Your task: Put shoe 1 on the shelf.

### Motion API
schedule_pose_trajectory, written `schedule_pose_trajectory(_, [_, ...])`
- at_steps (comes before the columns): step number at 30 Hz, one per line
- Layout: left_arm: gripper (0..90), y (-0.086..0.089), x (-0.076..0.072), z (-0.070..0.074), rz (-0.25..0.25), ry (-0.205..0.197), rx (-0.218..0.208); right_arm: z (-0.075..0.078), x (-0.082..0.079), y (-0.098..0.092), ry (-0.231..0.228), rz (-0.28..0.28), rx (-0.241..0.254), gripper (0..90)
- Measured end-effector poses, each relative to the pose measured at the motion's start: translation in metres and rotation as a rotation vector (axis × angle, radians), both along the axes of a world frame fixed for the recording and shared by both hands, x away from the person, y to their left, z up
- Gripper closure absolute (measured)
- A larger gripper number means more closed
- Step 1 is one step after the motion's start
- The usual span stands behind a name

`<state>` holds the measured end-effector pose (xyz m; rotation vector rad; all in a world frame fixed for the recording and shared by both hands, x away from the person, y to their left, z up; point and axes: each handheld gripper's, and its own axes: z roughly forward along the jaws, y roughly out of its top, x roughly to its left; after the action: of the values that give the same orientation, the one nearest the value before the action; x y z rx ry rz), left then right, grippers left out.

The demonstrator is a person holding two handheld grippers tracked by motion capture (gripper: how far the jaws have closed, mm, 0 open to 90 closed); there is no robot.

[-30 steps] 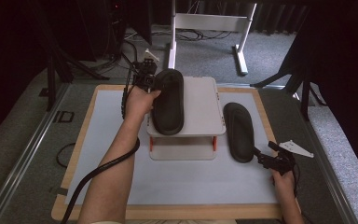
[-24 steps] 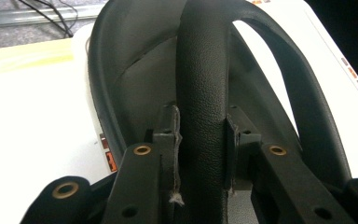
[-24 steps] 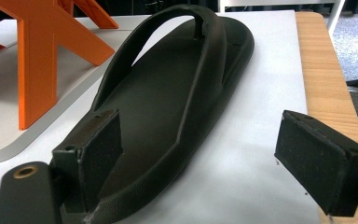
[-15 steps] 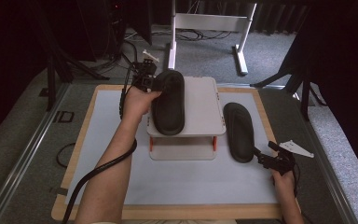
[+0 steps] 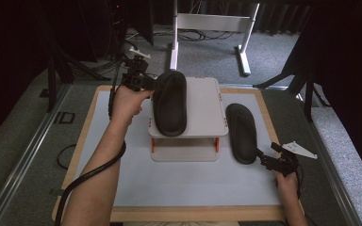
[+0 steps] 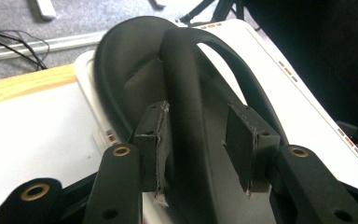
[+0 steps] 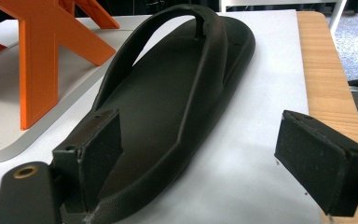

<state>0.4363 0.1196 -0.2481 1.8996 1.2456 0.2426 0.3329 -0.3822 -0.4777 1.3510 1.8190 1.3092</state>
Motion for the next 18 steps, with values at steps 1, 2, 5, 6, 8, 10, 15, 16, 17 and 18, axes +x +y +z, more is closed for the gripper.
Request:
schedule_pose_trajectory(1, [58.2,0.003,-0.001,-0.001,-0.001,-0.007,-0.017,0.000,0.000,0.000,0.001,-0.001,-0.001,13.9])
schedule_pose_trajectory(2, [58.3,0.006,-0.001,-0.001,-0.006,-0.011,-0.033,0.000,0.000,0.000,0.002,0.000,-0.001,13.9])
schedule_pose_trajectory(5, [58.2,0.012,-0.004,-0.003,-0.006,-0.026,-0.026,0.000,0.000,0.000,0.002,-0.001,-0.003,13.9])
schedule_pose_trajectory(6, [58.2,0.015,-0.005,-0.003,-0.003,-0.024,-0.030,0.000,0.000,0.000,0.001,-0.002,-0.001,13.9])
schedule_pose_trajectory(8, [58.2,0.020,-0.008,-0.005,-0.008,-0.038,-0.038,0.000,0.000,0.000,0.000,-0.003,0.001,13.9])
schedule_pose_trajectory(10, [58.2,0.025,-0.011,-0.007,0.001,-0.051,-0.032,0.000,0.000,0.000,0.001,-0.001,0.001,13.9])
schedule_pose_trajectory(15, [55.9,0.041,-0.017,-0.017,0.013,-0.046,-0.029,0.000,0.000,0.000,0.001,0.000,-0.001,13.9])
schedule_pose_trajectory(16, [55.9,0.044,-0.018,-0.019,0.018,-0.050,-0.026,0.000,0.000,0.000,0.000,-0.001,0.001,13.9])
schedule_pose_trajectory(17, [55.9,0.047,-0.019,-0.021,0.020,-0.048,-0.021,0.000,0.000,0.000,0.000,-0.001,0.000,13.9])
schedule_pose_trajectory(18, [56.0,0.050,-0.021,-0.023,0.020,-0.047,-0.023,0.000,0.000,0.000,0.002,-0.001,0.000,13.9])
